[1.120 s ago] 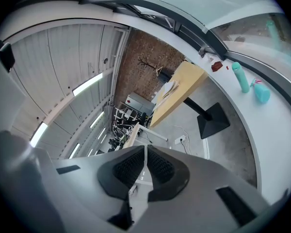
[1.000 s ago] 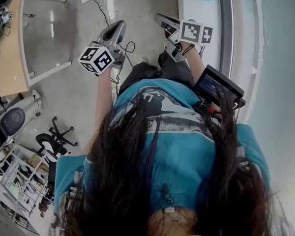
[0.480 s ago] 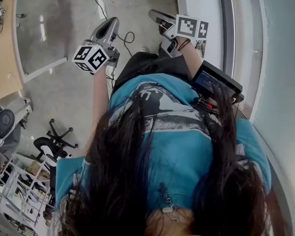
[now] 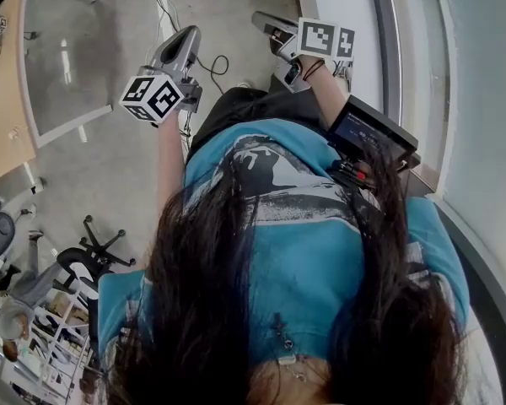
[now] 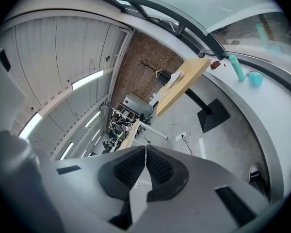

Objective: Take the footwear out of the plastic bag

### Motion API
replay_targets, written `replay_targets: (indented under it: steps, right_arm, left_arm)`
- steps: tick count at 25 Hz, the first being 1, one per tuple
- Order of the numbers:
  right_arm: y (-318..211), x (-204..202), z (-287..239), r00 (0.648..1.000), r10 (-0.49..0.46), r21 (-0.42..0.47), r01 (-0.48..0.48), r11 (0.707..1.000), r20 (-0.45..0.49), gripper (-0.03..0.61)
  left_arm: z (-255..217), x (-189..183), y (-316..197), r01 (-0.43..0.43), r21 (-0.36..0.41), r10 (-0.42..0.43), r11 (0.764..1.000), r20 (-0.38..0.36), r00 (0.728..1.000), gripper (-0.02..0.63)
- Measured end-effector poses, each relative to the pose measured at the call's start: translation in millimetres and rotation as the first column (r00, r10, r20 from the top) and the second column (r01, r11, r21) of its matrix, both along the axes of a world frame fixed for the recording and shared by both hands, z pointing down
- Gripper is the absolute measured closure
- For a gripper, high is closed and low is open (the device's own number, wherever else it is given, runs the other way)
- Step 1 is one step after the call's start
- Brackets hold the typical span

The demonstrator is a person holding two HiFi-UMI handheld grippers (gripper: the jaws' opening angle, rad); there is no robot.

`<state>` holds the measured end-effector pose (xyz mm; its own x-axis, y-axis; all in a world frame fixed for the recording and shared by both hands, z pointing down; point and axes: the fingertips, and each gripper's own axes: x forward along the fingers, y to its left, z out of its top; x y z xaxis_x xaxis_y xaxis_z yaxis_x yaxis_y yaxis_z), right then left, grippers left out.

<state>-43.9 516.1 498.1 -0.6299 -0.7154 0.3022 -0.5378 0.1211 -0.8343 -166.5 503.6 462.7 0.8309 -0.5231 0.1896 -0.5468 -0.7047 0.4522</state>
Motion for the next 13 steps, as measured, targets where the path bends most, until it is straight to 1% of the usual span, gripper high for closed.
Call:
replay_targets:
  steps: [2, 4, 8, 13]
  right_arm:
    - [6, 9, -7, 1.0, 0.0, -0.001, 0.0, 1.0, -0.007, 0.558]
    - [10, 11, -6, 1.0, -0.001, -0.003, 0.001, 1.0, -0.011, 0.558]
    - [11, -7, 16, 1.0, -0.011, -0.007, 0.011, 1.0, -0.014, 0.558]
    - [7, -22, 28, 1.0, -0.021, -0.02, 0.021, 1.0, -0.022, 0.558]
  left_arm:
    - [-9, 11, 5, -0.009, 0.007, 0.009, 1.0, -0.004, 1.0, 0.615]
    - [-8, 13, 11, -0.017, 0.01, 0.017, 1.0, -0.004, 1.0, 0.615]
    - [13, -4, 13, -0.013, 0.012, 0.013, 1.0, -0.001, 1.0, 0.615]
    - [25, -25, 7, 0.009, 0.0, -0.009, 1.0, -0.012, 1.0, 0.615]
